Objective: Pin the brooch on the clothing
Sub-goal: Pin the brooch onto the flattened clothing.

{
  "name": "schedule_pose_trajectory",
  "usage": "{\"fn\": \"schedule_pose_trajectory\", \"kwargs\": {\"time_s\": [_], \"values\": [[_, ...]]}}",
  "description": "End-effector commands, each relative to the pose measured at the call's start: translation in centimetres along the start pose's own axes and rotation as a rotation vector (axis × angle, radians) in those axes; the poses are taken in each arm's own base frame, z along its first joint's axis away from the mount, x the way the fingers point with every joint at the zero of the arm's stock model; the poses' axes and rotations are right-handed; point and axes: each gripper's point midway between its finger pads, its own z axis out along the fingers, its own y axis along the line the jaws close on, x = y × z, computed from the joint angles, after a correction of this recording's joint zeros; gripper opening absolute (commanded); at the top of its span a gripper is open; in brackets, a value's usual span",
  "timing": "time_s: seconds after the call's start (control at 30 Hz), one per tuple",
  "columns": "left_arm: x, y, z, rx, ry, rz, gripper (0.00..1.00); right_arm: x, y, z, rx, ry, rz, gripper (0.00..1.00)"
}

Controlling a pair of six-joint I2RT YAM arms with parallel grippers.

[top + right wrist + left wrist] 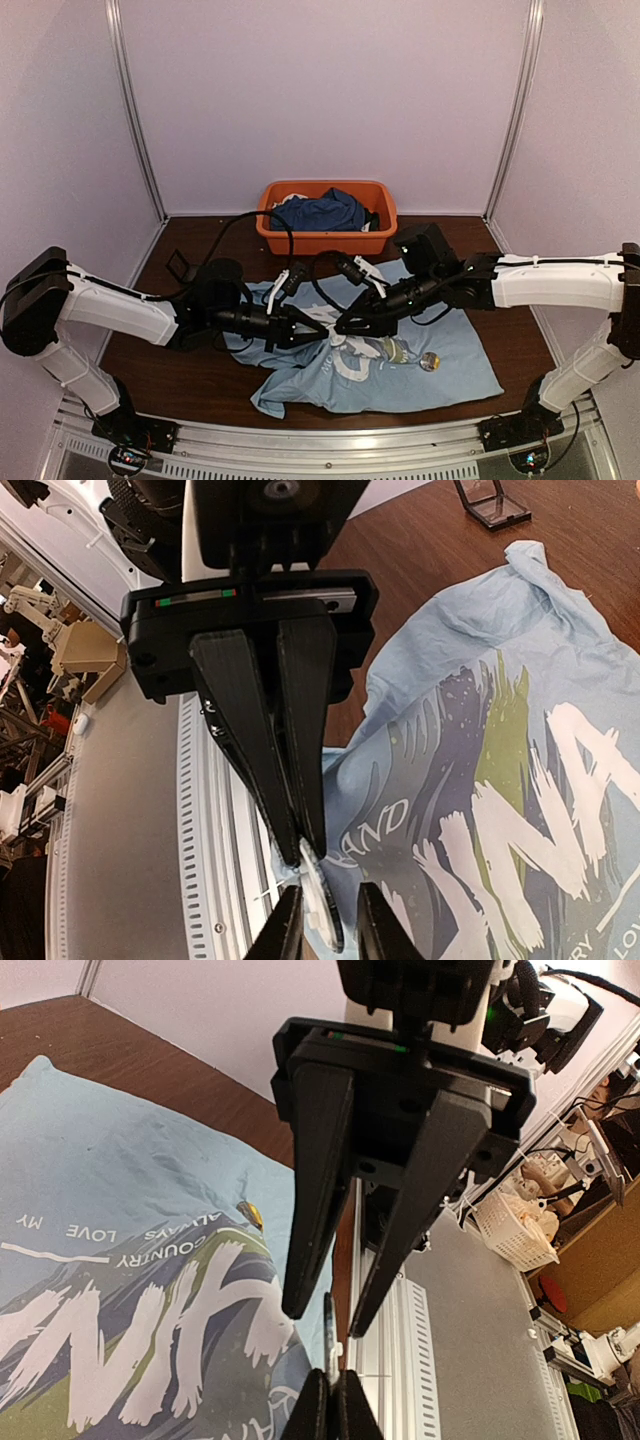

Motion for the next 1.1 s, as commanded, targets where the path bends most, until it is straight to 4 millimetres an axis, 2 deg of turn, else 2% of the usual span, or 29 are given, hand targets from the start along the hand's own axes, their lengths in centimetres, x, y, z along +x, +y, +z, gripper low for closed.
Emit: {"fn": "schedule_pose_trajectory", "kwargs": {"time_s": [0.0,0.23,0.53,0.57,0.67,0.77,0.93,1.07], "values": [[-1.9,-1.5,-0.1,0.036,-0.045,0.068,0.00,0.3,-0.7,0.1,0.025,0.010,-0.001,0.16],[-2.0,-1.6,-0.1,0.040,-0.054,0.072,0.00,0.6,-0.7,0.3,0.018,0.022,0.003,0.01],[-2.6,-1.8,0.0,0.047,-0.057,0.073,0.00,0.1,-0.6,-0.1,0.022,0.003,0.003,0.00],[-2.6,-1.7,0.1,0.041,-0.055,0.070,0.04,0.1,-0.7,-0.2,0.029,0.002,0.007,0.00],[-2.5,-1.5,0.0,0.025,-0.046,0.072,0.26,-0.1,-1.1,-0.4,0.050,-0.004,0.013,0.00],[-2.5,-1.4,0.0,0.020,-0.035,0.077,0.35,-0.3,-1.0,-0.6,0.054,-0.009,0.006,0.00],[-2.1,-1.4,0.2,0.025,-0.012,0.098,0.34,-0.5,-0.7,-0.8,0.040,-0.017,0.003,0.00],[-1.1,-0.8,0.1,-0.006,0.049,0.159,0.34,-0.4,-0.1,-0.7,0.005,-0.009,0.008,0.00]]}}
